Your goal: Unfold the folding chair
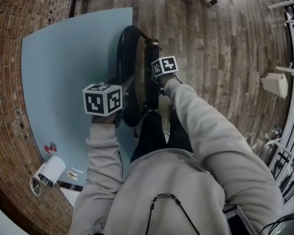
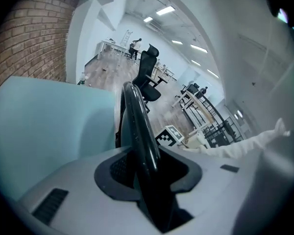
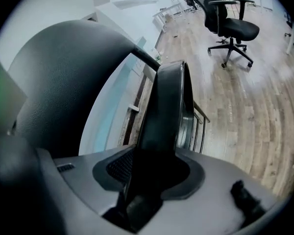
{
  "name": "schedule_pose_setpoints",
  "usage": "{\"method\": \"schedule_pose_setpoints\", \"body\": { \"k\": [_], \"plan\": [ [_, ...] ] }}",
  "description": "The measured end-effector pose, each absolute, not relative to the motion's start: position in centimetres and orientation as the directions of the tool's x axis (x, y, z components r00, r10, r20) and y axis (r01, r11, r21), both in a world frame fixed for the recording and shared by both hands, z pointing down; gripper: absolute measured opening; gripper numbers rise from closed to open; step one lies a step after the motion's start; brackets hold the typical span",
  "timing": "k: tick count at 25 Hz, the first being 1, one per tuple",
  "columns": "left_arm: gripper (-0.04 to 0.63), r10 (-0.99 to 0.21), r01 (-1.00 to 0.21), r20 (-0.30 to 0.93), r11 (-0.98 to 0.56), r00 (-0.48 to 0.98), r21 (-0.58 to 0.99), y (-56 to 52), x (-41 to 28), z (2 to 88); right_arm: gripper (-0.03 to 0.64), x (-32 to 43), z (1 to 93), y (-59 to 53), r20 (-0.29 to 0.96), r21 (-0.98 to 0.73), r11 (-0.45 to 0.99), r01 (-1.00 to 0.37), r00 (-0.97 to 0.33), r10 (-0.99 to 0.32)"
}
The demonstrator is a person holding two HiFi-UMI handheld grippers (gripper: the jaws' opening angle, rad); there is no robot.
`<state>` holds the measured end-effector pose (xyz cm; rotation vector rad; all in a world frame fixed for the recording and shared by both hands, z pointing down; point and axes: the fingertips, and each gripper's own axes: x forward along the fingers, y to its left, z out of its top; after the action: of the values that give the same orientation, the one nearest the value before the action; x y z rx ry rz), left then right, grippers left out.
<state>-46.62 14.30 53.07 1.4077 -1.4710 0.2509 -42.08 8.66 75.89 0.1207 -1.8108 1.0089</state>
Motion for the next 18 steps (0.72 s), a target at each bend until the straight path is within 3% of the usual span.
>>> {"method": "schedule_pose_setpoints", "body": {
  "k": [9,18],
  "plan": [
    [0.097,-0.6,-0.831,0.77,0.3,0.218,0.469,10.2,-42.2,54.1,0.16,-29.9,77.5,0.5,0.677,-0.724,0.52,-0.454,-0.61,0.411],
    [0.089,-0.57,-0.824,0.784,0.303,0.246,0.478,5.8,-35.7,56.3,0.17,-17.4,82.2,-6.8,0.485,-0.863,0.399,-0.31,-0.728,0.484]
  ]
}}
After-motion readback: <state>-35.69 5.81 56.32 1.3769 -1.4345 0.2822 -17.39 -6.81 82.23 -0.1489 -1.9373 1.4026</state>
